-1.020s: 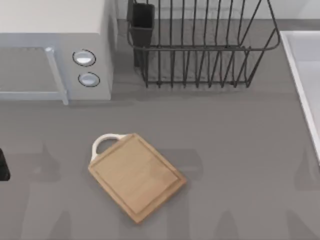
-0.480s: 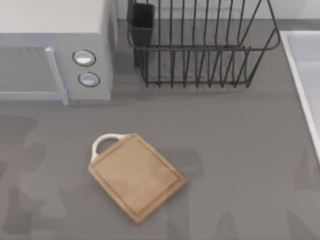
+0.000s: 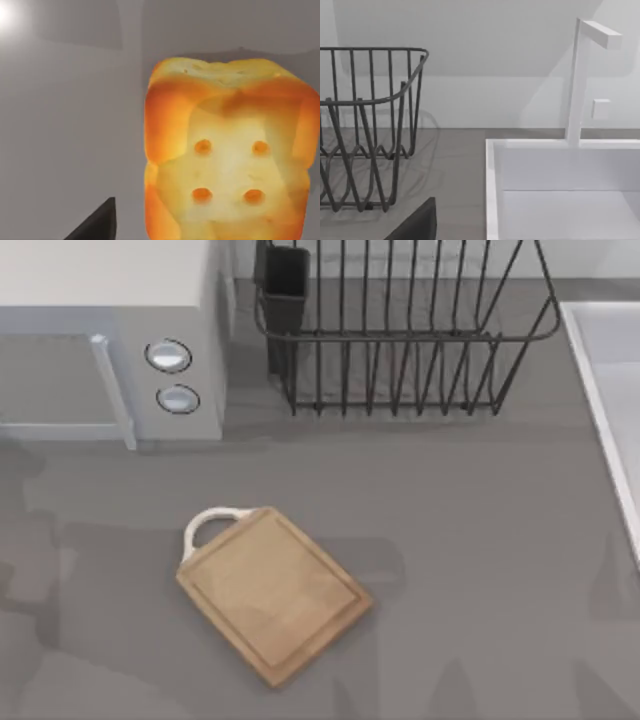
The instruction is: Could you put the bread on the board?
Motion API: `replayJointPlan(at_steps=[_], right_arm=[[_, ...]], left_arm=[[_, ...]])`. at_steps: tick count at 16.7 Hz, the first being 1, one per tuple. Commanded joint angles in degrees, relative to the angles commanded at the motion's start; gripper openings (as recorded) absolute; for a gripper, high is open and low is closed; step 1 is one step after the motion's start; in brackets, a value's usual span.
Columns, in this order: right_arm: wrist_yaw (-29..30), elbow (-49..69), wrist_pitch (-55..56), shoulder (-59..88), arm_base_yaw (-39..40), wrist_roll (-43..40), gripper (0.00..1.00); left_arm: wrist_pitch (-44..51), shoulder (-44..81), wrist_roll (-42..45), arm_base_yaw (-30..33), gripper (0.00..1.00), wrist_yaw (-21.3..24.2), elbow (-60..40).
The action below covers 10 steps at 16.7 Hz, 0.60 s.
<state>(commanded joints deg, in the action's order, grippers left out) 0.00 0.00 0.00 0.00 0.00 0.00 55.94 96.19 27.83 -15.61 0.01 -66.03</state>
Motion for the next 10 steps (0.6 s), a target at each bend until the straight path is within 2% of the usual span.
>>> replayJointPlan(at_steps=[4, 10], right_arm=[[0.0, 0.0, 0.0, 0.0, 0.0, 0.0, 1.00], [0.0, 0.0, 0.0, 0.0, 0.0, 0.0, 1.00]], left_arm=[[3.0, 5.3, 1.7, -0.9, 1.00, 0.0, -4.4], [1.9, 5.6, 1.6, -0.7, 1.00, 0.0, -3.4]])
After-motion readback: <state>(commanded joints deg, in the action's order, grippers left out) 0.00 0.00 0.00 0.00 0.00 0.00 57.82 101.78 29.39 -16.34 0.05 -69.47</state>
